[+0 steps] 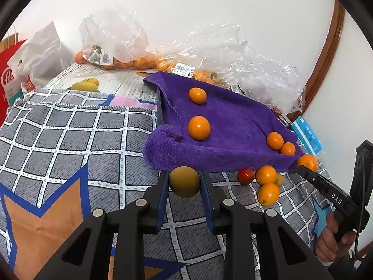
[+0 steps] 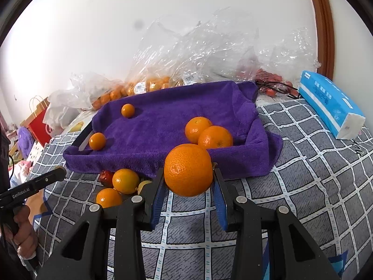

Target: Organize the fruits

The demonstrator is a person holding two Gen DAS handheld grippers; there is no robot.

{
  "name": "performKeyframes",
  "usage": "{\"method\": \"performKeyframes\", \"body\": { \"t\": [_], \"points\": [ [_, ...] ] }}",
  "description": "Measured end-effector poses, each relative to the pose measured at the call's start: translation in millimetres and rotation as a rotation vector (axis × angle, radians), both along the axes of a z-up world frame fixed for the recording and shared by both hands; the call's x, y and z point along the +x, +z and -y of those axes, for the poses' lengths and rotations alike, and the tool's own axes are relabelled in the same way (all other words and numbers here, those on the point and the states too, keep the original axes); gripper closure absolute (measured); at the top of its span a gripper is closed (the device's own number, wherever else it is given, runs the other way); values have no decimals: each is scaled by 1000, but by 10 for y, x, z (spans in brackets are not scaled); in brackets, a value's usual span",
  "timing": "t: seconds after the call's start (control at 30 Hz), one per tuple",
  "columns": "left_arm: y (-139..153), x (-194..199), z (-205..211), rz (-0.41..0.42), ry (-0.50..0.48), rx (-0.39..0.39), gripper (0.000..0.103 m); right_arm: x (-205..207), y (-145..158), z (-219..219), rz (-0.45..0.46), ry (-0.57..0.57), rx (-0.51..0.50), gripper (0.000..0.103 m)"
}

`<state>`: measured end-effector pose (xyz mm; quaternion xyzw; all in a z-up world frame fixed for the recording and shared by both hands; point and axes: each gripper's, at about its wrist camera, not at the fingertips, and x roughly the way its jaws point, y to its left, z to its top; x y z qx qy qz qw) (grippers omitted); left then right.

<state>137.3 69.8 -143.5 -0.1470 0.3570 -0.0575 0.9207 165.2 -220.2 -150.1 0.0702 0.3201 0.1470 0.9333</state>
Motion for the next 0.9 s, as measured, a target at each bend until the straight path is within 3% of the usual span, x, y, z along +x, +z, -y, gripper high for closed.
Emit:
{"method": "performKeyframes", "body": {
  "t": [0.27,0.5,0.63,0.9],
  "points": [
    [-68,69,-21,-46,0,-24,77,-6,3,-3,4,5,7,65],
    [-49,38,-30,-22,-14,-39,77,-27,20,24,16,-4,18,65],
    [-31,41,7,-40,-39,-7,77,-44,42,60,14,-26,26,65],
    [297,13,24,-13,-34,10,77,-133,328,32,52,-34,0,65]
  ]
}}
